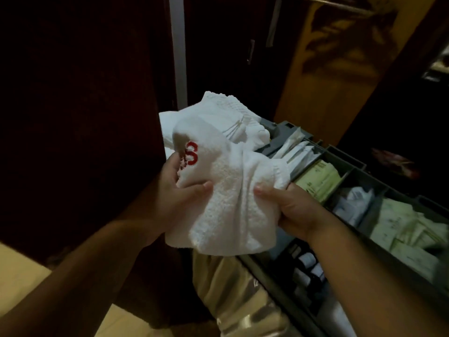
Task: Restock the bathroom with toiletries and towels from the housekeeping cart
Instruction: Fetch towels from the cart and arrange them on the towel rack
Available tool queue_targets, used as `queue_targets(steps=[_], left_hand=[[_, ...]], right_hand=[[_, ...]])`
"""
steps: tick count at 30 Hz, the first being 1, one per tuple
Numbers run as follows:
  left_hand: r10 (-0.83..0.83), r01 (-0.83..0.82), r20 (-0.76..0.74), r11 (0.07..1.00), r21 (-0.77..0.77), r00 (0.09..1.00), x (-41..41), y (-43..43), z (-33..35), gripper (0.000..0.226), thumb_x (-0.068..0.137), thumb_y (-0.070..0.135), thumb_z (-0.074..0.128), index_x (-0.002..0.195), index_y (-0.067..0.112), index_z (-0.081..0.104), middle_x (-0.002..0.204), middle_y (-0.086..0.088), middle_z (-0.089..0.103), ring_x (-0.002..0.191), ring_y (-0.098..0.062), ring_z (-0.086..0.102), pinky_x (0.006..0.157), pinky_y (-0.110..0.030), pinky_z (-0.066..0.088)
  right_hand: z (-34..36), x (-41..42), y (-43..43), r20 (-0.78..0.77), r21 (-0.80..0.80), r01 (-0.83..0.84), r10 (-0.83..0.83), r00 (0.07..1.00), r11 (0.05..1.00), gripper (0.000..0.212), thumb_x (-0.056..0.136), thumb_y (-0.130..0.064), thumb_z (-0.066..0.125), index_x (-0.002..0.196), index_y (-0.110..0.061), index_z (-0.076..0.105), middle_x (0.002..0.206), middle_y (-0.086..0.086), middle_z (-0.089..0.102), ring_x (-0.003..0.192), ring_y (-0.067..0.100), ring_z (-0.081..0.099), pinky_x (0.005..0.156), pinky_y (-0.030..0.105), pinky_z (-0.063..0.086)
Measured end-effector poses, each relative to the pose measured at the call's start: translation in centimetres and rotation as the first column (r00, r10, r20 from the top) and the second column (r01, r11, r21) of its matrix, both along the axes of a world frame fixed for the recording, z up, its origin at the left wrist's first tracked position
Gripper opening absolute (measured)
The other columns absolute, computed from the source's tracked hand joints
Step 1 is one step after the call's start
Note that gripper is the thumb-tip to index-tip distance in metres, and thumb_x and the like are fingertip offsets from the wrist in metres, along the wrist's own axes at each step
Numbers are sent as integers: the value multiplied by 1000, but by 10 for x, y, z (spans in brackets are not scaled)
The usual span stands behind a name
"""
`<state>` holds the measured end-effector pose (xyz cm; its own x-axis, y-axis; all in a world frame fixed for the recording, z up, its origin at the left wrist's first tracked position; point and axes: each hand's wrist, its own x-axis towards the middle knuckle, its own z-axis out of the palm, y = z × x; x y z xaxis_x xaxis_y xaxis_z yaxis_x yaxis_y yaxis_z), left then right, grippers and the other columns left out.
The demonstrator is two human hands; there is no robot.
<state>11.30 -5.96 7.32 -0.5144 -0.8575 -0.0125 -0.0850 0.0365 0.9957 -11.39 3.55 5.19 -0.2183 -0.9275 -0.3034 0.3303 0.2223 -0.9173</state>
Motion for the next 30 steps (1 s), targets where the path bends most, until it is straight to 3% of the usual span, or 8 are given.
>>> queue_targets(steps=[4, 7, 9, 15, 18, 24, 27, 30], left_hand=[[-39, 39, 37, 999, 11, 999, 50, 9, -7, 70, 66, 42, 80, 130, 46, 51, 118, 10, 69, 105, -16, 69, 91, -47, 58], [-88, 89, 53, 996, -13, 995, 100, 15, -8, 70, 73, 45, 84, 132, 54, 49, 121, 17, 66, 107, -8, 66, 89, -34, 58], [-139, 139, 34, 990, -14, 990, 135, 19, -8, 58, 77, 34, 76, 128, 48, 52, 112, 19, 71, 100, -3, 69, 82, -24, 59], [-152, 151, 20, 988, 25, 988, 264, 23, -22, 58, 76, 21, 82, 127, 35, 58, 118, 0, 70, 113, -19, 66, 94, -44, 57], [-36, 35, 36, 999, 16, 999, 335, 27, -28, 60, 70, 31, 81, 125, 41, 59, 116, 3, 69, 111, -19, 66, 94, -48, 56], [320, -319, -7, 946, 61, 947, 478, 40, -42, 54, 64, 29, 79, 117, 28, 68, 112, -5, 74, 107, -26, 69, 93, -50, 55], [522, -516, -31, 850, 111, 853, 536, 48, -50, 55, 59, 25, 80, 113, 23, 69, 104, -7, 76, 98, -28, 72, 81, -44, 60], [652, -643, -43, 755, 128, 757, 582, 58, -54, 42, 66, 15, 69, 108, 22, 68, 94, -4, 77, 84, -21, 74, 63, -30, 60]], right_hand=[[-8, 48, 9, 37, 119, 138, -143, 989, 983, 44, 83, -20, 74, 124, -9, 66, 115, 15, 73, 106, 33, 70, 93, 50, 56], [-14, 95, 15, 14, 162, 95, -99, 995, 982, 43, 80, -14, 74, 121, -5, 67, 110, 19, 74, 101, 34, 72, 88, 48, 57], [-18, 129, 17, 5, 201, 58, -61, 998, 978, 43, 75, -13, 75, 117, -8, 69, 108, 18, 75, 100, 34, 72, 87, 48, 57], [-32, 243, 5, -34, 221, -51, 60, 998, 974, 47, 64, -15, 80, 110, -15, 71, 106, 8, 76, 104, 28, 70, 96, 49, 52], [-40, 304, -10, -19, 236, -130, 139, 990, 963, 54, 57, -17, 83, 109, -13, 71, 107, 8, 76, 100, 25, 71, 89, 44, 56], [-37, 437, -60, -86, 121, -288, 299, 950, 950, 63, 56, -16, 88, 116, -6, 71, 111, 11, 75, 105, 29, 71, 99, 53, 52], [-34, 494, -83, -8, 142, -410, 416, 909, 901, 57, 63, -10, 83, 117, 2, 68, 111, 16, 74, 104, 31, 71, 99, 51, 52], [-32, 542, -98, 88, 196, -600, 595, 799, 776, 48, 75, -8, 77, 121, 1, 65, 116, 18, 72, 108, 32, 70, 93, 47, 56]])
